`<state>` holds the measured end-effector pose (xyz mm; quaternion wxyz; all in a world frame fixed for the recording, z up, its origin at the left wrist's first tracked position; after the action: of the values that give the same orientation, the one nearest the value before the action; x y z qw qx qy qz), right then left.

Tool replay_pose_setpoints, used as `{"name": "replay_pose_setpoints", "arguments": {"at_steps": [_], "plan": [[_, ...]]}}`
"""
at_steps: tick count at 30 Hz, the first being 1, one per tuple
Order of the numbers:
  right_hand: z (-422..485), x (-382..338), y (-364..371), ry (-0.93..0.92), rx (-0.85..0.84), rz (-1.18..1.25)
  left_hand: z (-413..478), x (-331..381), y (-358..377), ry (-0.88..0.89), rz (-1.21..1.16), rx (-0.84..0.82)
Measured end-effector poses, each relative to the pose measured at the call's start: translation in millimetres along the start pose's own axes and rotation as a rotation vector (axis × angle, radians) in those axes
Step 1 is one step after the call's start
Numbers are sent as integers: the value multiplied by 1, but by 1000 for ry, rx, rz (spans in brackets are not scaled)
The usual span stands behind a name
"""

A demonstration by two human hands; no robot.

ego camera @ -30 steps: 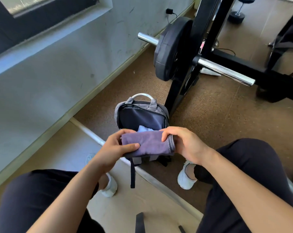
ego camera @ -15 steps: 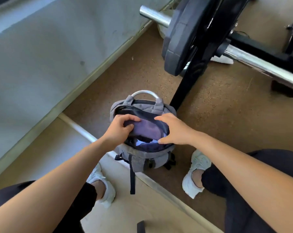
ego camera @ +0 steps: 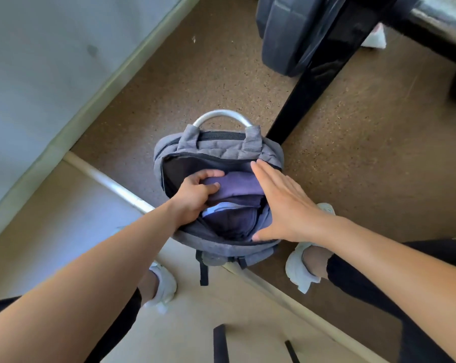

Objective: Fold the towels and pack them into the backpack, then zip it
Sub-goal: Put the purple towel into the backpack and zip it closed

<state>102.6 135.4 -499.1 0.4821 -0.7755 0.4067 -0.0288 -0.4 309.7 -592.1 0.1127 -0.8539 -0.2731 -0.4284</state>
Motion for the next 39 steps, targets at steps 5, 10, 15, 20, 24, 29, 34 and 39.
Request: {"name": "replay_pose_setpoints", "arguments": {"at_steps": [5,10,15,20,24,29,34,39], "plan": [[2,1,-5,8,-5,-6,25,-17,-2,275,652,37],[3,1,-3,24,-38,-30,16,-20,14,535,1398,142],[2,-1,-7,31,-30,-37,0,-23,54,694,1720,-210],[2,1,-9,32,-49,-47,-1,-47,66,411,1781,-445],[4,2,-12,22,-63,-18,15,-53,57,186,1727,-513],[5,5,-19,48,-71,47,34,-35,59,4,1627,-577],[4,5,-22,39,-83,89,35,-15,45,59,1512,-594],[0,3,-34,32,-30,139,7,22,14,230,1391,-478]]}}
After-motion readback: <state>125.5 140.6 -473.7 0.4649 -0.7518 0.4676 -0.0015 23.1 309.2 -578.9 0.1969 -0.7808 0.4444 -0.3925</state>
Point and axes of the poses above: each hand's wrist, its own z-axis towards the middle knuckle, its own y-axis out of the palm, x = y × z, the point moved 4 cm from there along z, towards the middle knuckle, and after that the axes turned 7 degrees about y, right-handed, at the moved point
